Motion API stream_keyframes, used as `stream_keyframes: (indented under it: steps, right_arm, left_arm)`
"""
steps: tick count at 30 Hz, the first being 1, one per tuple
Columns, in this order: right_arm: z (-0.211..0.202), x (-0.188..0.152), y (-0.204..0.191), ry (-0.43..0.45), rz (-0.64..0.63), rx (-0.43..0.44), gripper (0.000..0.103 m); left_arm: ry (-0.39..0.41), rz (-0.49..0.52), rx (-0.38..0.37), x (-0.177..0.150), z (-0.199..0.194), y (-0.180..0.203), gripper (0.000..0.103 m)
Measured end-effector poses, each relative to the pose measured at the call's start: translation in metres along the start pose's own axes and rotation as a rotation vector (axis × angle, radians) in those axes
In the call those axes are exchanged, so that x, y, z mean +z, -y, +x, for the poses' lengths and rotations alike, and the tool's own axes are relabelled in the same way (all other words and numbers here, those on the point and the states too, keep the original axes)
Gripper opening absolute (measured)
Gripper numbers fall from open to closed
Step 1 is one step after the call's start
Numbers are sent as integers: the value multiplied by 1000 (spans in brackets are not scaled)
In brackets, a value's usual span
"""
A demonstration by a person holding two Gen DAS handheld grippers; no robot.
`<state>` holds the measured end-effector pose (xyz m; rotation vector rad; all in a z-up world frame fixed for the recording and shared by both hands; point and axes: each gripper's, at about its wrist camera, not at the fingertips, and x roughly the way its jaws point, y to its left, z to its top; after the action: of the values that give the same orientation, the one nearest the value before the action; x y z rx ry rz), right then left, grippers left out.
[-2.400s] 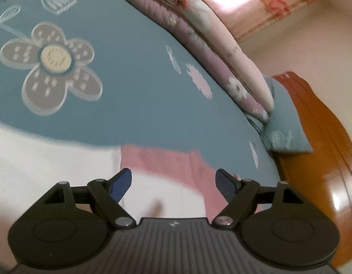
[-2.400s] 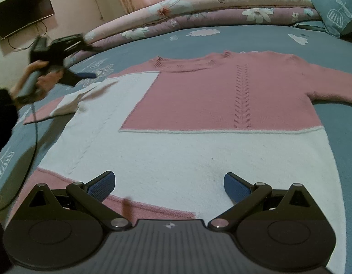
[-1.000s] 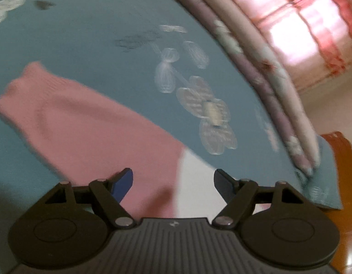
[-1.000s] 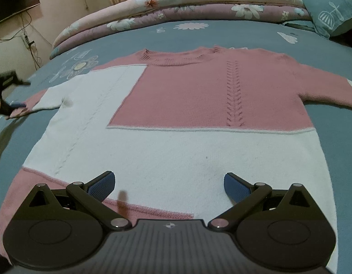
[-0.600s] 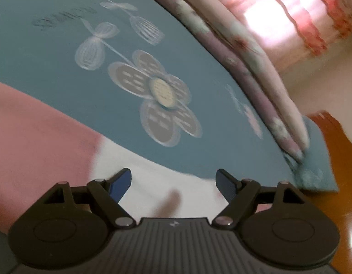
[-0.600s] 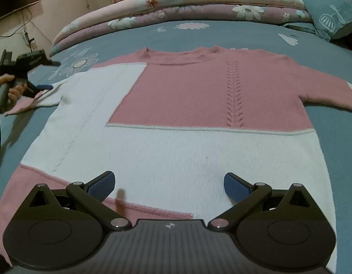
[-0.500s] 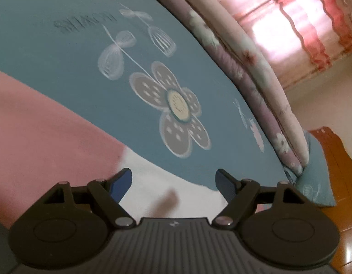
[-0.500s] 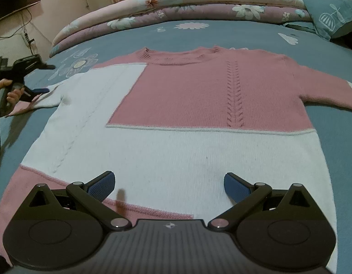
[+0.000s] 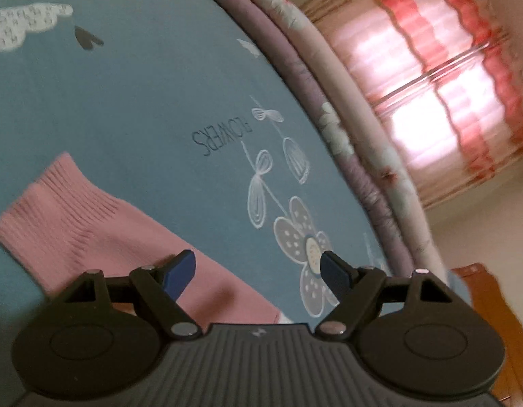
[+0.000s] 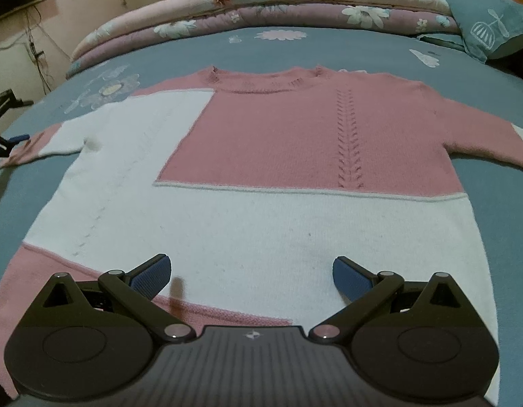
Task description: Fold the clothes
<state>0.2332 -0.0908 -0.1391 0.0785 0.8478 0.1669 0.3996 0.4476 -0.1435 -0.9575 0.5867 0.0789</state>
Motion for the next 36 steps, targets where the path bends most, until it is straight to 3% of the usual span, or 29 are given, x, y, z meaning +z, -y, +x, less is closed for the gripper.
stream_keyframes:
  steps: [3,6,8,10,12,17,19,21,25,27,32,36]
  right_arm:
    - [1,2,-1,-10,0,-8,103]
    - [1,2,-1,-12,5,-8,103]
    - [1,1,-1,-10,5,-6,103]
    - [0,1,0,-7,6,-5,103]
    - [0,0,-1,-2,9,-5,103]
    - [0,1,-4,-8,4,-17,103]
    - [-1,1,-5,-12,3,-16,103]
    - [-3,1,-5,-15,-1,-12,103]
    - [-7,2,-3,-8,7,-3,103]
    - [-6,3,-3,-6,16,2,103]
    - [-5,3,-8,-8,10,7,103]
    - [-7,5,-10,-6,3,9,103]
  left_arm:
    - [44,20,10,1,4,-8,81]
    - [117,43,134,14,-11,-15,81]
    - [122,-14,135,21,-24,-22,81]
    - [147,-11,186,24,-36,-18,81]
    - [124,4,139,21,-44,-11,81]
    - [-32,49,-12,-1,-33,1,84]
    - [1,105,91,-6,-31,3,84]
    - [50,63,141,-1,-37,-10,78]
    - [159,-19,241,9,-58,-24,78]
    - [126,-39,226,12,-62,-23,79]
    - [37,-24,93,-1,-57,-11,83]
    - [-1,23,150,-9,-46,-12,82]
